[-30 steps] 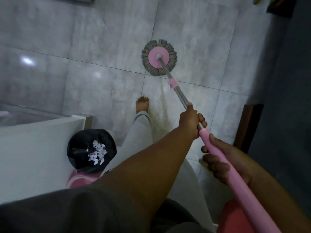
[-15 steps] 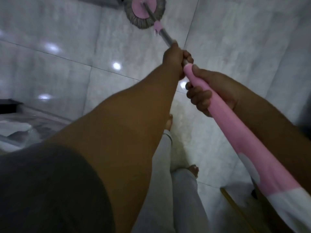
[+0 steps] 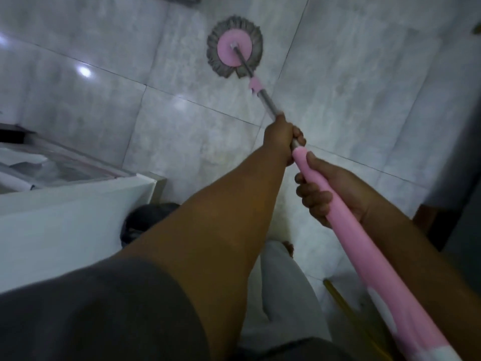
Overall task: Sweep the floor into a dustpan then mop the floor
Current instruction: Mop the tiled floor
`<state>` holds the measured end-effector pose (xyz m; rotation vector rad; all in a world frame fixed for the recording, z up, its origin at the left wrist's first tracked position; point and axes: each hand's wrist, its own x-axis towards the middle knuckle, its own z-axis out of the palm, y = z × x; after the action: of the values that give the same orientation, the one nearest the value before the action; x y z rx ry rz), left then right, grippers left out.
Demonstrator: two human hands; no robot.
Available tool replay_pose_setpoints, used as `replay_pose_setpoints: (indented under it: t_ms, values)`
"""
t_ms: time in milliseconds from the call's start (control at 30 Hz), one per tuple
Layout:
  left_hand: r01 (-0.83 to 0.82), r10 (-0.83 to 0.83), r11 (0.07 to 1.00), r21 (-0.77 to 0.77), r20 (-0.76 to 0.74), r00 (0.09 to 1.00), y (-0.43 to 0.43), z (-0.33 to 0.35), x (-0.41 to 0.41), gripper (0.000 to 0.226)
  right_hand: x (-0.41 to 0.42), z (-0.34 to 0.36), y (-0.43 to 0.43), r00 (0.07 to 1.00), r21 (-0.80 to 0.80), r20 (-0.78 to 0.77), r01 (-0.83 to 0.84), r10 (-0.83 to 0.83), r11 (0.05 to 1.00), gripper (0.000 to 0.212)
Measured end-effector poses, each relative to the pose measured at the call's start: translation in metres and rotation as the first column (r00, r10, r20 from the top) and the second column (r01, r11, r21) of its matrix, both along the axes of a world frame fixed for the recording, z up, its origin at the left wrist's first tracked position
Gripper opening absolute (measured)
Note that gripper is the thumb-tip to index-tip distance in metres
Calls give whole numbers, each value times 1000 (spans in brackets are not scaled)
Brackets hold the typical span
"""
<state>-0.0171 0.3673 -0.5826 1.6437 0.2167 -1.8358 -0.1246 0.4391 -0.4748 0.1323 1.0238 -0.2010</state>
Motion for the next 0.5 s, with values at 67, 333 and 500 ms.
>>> replay_pose_setpoints:
  t_ms: [67,333,500]
  values:
    - [23,-23,999,35,-12,1000,54,10,-20,49,-20,16,53,1000,27,-13,8,-7,1000,41]
    - [20,-8,985,170,-71,997,219,66,-78,46,-73,80,207,999,172,5,32,-34,984,41]
    - [-11,32,982,189,-111,993,213,69,-69,42,-67,87,190,993,194,-70,-77,92,978,44]
